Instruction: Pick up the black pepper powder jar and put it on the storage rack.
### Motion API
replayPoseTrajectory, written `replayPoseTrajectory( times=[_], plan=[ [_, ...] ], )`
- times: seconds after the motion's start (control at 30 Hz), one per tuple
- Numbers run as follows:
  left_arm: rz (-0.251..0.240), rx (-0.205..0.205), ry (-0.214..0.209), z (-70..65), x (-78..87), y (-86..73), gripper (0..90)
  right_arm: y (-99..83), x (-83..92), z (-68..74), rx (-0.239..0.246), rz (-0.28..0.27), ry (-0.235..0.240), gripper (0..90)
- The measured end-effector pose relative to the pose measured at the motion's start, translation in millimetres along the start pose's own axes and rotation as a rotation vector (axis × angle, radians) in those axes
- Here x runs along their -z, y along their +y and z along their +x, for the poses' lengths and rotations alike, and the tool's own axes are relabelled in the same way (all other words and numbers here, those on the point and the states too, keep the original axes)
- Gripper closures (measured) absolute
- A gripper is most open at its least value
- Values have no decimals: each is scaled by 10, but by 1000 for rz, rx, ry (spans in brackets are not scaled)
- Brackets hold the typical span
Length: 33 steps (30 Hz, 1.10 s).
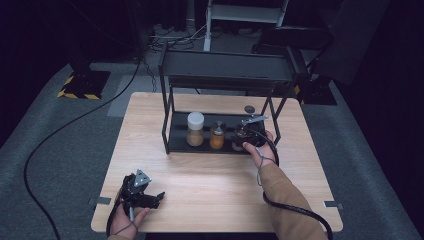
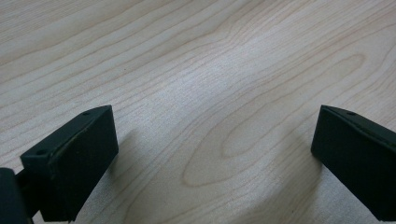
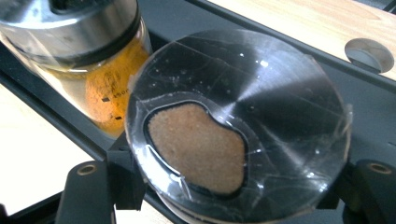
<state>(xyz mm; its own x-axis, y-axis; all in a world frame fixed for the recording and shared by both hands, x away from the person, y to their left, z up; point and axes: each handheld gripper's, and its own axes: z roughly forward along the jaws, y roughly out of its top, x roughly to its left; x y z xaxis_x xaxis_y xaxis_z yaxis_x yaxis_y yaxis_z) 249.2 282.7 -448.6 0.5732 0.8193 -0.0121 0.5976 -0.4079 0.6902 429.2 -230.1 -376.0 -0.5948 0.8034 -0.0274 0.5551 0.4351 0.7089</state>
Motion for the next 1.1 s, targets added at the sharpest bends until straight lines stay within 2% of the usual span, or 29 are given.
replayPoseTrajectory(
  times=[0.2,0.27,0.37,0.7,1.1],
  plan=[
    [0,0,0,0,0,0,5,-26,-22,-49,-15,-9,11,308],
    [0,0,0,0,0,0,5,-49,-15,-48,-18,-32,7,231],
    [0,0,0,0,0,0,5,-16,39,-51,-31,-41,9,172],
    [1,1,1,-2,0,2,4,60,444,76,20,-99,7,100],
    [-1,7,6,-6,-6,4,5,-93,969,209,67,-163,45,91]
  ],
)
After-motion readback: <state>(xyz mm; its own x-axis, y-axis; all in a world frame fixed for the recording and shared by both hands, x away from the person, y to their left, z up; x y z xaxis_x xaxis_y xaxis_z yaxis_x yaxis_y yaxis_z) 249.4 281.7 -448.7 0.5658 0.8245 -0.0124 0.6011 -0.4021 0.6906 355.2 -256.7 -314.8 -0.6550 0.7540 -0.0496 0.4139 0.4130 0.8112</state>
